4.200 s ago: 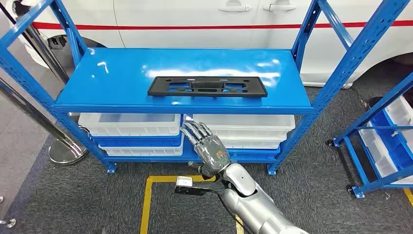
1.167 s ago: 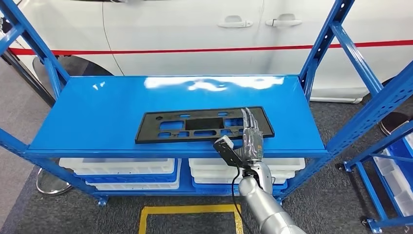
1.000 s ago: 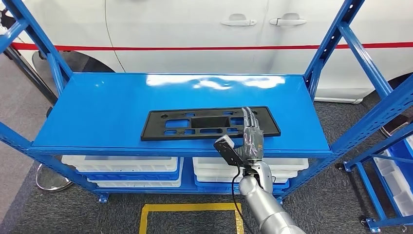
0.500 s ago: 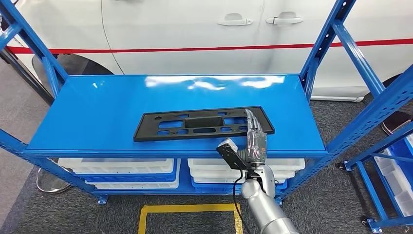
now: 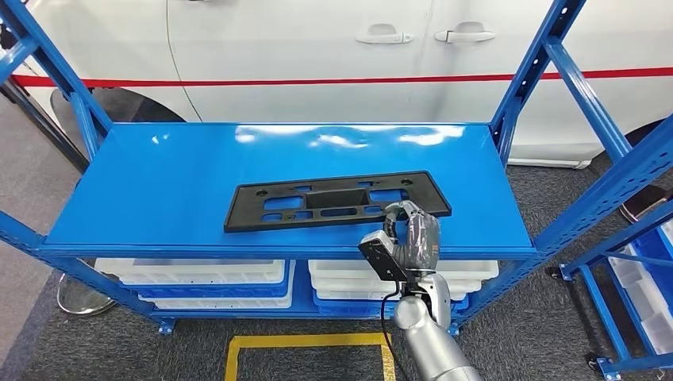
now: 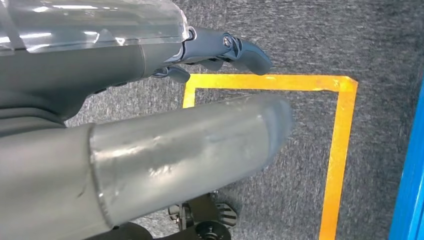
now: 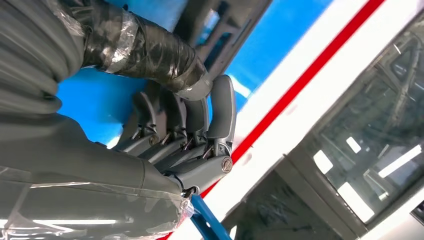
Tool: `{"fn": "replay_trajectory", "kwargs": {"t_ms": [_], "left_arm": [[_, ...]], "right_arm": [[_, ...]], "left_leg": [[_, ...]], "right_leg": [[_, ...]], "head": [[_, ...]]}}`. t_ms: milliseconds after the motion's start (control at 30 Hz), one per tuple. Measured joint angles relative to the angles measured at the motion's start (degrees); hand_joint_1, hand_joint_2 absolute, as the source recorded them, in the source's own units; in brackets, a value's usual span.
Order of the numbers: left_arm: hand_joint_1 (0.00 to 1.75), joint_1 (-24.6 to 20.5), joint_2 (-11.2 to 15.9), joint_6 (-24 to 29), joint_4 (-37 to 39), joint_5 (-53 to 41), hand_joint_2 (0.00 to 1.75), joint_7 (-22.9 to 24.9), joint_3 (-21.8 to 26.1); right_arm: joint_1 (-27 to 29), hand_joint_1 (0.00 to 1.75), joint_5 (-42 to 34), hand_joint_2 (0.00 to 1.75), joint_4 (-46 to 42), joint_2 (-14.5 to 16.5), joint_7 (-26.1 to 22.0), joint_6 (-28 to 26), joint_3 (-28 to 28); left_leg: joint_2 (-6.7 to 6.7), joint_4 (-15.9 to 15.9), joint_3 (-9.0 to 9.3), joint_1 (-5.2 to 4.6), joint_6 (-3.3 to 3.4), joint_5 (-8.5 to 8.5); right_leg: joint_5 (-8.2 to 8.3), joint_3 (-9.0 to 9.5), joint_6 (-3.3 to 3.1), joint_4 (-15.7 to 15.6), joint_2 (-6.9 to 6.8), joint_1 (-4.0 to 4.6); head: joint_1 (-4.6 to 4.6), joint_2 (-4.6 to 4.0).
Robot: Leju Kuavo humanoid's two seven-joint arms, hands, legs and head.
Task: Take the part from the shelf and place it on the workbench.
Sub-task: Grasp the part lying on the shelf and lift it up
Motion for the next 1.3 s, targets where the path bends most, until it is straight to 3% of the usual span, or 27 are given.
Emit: {"fn": "replay_trajectory", "kwargs": {"t_ms": [67,133,167,200,233,300,367,467,533,633,700,733,767,833,900,1033,1100,1167,1200,1233,1300], "left_arm": [[0.0,-0.1,0.0,-0.1,0.0,-0.1,0.0,-0.1,0.1],[0.0,-0.1,0.0,-0.1,0.0,-0.2,0.0,-0.3,0.3],[0.0,-0.1,0.0,-0.1,0.0,-0.2,0.0,-0.3,0.4],[0.0,-0.1,0.0,-0.2,0.0,-0.2,0.0,-0.3,0.5],[0.0,-0.1,0.0,-0.2,0.0,-0.3,0.0,-0.3,0.5],[0.0,-0.1,-0.1,-0.3,0.0,-0.3,0.0,-0.4,0.5],[0.0,-0.1,-0.1,-0.3,0.0,-0.5,0.0,-0.4,0.6],[0.0,-0.2,-0.1,-0.3,0.0,-0.7,0.0,-0.4,0.6],[0.0,-0.2,-0.2,-0.3,0.0,-0.8,0.0,-0.4,0.6],[0.0,-0.3,-0.2,-0.3,0.0,-1.0,0.0,-0.4,0.7],[0.0,-0.3,-0.2,-0.5,0.0,-1.6,0.0,-0.3,0.7],[0.0,-0.4,-0.2,-0.6,0.0,-2.1,0.0,-0.1,0.7],[0.0,-0.6,-0.2,-0.7,0.0,-2.6,0.0,0.2,0.7],[0.0,-1.2,-0.2,-0.8,0.0,-3.4,0.0,0.8,0.7],[0.0,-1.9,-0.2,-0.9,0.0,-3.8,0.0,1.1,0.6],[0.0,-2.4,-0.3,-1.0,0.0,-4.2,0.0,1.4,0.5],[0.0,-2.6,-0.4,-1.0,0.0,-4.2,0.0,1.4,0.5],[0.0,-2.8,-0.4,-1.0,0.0,-4.3,0.0,1.4,0.5],[0.0,-2.8,-0.4,-1.0,0.0,-4.3,0.0,1.4,0.4],[0.0,-2.8,-0.4,-1.0,0.0,-4.2,0.0,1.4,0.4],[0.0,-2.8,-0.5,-1.1,0.0,-4.2,0.0,1.1,0.4]], "right_arm": [[0.3,0.0,0.9,1.75,-1.0,0.0,0.7,0.0,0.0],[0.8,0.0,2.2,1.75,-1.6,-0.1,1.3,0.0,0.0],[1.2,0.0,2.7,1.75,-1.7,-0.1,1.6,0.0,0.0],[1.5,0.0,3.0,1.75,-1.8,-0.1,1.8,0.0,0.1],[1.7,0.0,3.1,1.75,-1.9,-0.2,1.9,0.0,0.1],[1.7,0.0,3.2,1.75,-2.3,-0.2,1.9,0.0,0.2],[1.6,0.0,3.5,1.75,-2.6,-0.2,2.2,0.0,0.4],[1.6,0.0,4.1,1.75,-2.6,-0.2,2.7,0.0,0.5],[1.5,0.0,4.2,1.75,-2.6,-0.2,2.8,0.0,0.6],[1.3,0.0,5.9,1.75,-2.4,-0.2,2.9,0.0,1.1],[1.4,0.0,11.8,1.75,-2.1,-0.5,3.8,0.0,1.6],[1.5,0.0,17.5,1.75,-2.2,-0.8,4.7,0.0,1.9],[1.7,0.0,24.0,1.75,-2.7,-1.0,5.7,0.0,2.0],[2.0,0.0,36.0,1.75,-4.2,-1.6,7.9,0.0,2.0],[2.1,0.0,42.0,1.75,-5.5,-2.2,10.3,0.0,2.3],[2.2,0.0,45.1,1.75,-7.7,-3.8,14.4,0.0,4.4],[2.1,0.0,45.2,1.75,-8.5,-4.7,16.0,0.0,5.6],[2.2,0.0,45.3,1.75,-8.8,-5.8,17.8,0.0,7.1],[2.4,0.0,45.3,1.75,-8.9,-6.4,18.6,0.0,7.8],[2.4,0.0,45.3,1.75,-9.0,-6.8,19.2,0.0,8.5],[2.5,0.0,45.3,1.75,-9.4,-7.5,20.3,0.0,9.7]], "left_leg": [[0.13,-0.6,0.32,0.29,0.61,0.32],[0.18,-0.7,0.32,0.29,0.87,0.32],[0.18,-0.6,0.32,0.29,0.86,0.3],[0.16,-0.6,0.33,0.31,0.82,0.27],[0.14,-0.5,0.35,0.34,0.73,0.22],[0.07,-0.1,0.34,0.38,0.33,-0.05],[0.01,0.4,0.17,0.23,-0.34,-0.4],[0.0,0.5,0.1,0.25,-1.38,-0.5],[0.04,1.7,-0.37,0.42,-1.95,-1.55],[0.08,11.0,-4.54,0.53,-2.36,-6.58],[0.08,16.5,-7.2,0.54,-2.38,-8.17],[0.08,16.3,-7.17,0.53,-2.26,-7.35],[0.08,13.8,-6.02,0.5,-2.01,-5.54],[0.1,5.8,-2.17,0.26,-1.25,-1.82],[0.11,1.2,-0.04,-0.11,-0.68,-0.56],[0.24,-0.1,0.38,-0.04,0.17,-0.07],[0.42,-0.7,0.54,0.22,0.72,0.32],[0.44,-0.7,0.4,0.2,0.93,0.35],[0.43,-0.7,0.36,0.19,0.94,0.34],[0.43,-0.6,0.35,0.21,0.91,0.32],[0.39,-0.3,0.35,0.25,0.67,0.15]], "right_leg": [[-2.57,-1.88,0.62,4.1,-0.07,-0.03],[-5.9,-5.42,1.05,11.4,-0.06,-0.28],[-6.56,-6.72,1.2,13.9,-0.08,-0.47],[-6.22,-7.18,1.32,14.7,-0.1,-0.65],[-4.9,-6.55,1.38,13.3,-0.13,-0.82],[-1.37,-2.98,1.33,6.2,-0.17,-1.05],[0.3,-0.31,0.86,0.7,-0.13,-0.92],[0.41,0.0,-0.26,-0.3,0.01,-0.63],[0.67,0.19,-1.03,-0.7,-0.04,-0.72],[0.82,0.24,-1.69,-0.9,-0.2,-0.66],[0.8,0.18,-1.8,-0.8,-0.2,-0.43],[0.78,0.2,-1.82,-0.8,-0.18,-0.32],[0.76,0.25,-1.81,-0.7,-0.15,-0.22],[0.71,0.36,-1.7,-0.7,-0.16,0.02],[0.72,0.25,-1.3,-0.6,-0.21,0.13],[0.27,-0.07,-0.01,0.0,-0.19,0.01],[-2.5,-2.12,0.57,4.5,-0.17,-0.05],[-5.92,-5.57,0.96,11.6,-0.17,-0.25],[-6.56,-6.74,1.11,14.0,-0.18,-0.38],[-6.17,-7.01,1.23,14.5,-0.19,-0.52],[-2.63,-4.31,1.33,9.2,-0.21,-0.82]], "head": [[0.03,0.0],[0.05,0.0],[0.06,0.0],[0.05,0.0],[0.06,0.0],[0.05,0.0],[0.03,0.0],[0.04,0.0],[0.03,0.0],[0.01,0.0],[0.02,0.0],[0.01,0.0],[0.01,0.0],[0.02,0.0],[0.03,0.0],[0.03,0.0],[0.05,0.0],[0.05,0.0],[0.06,0.0],[0.06,0.0],[0.07,0.0]]}}
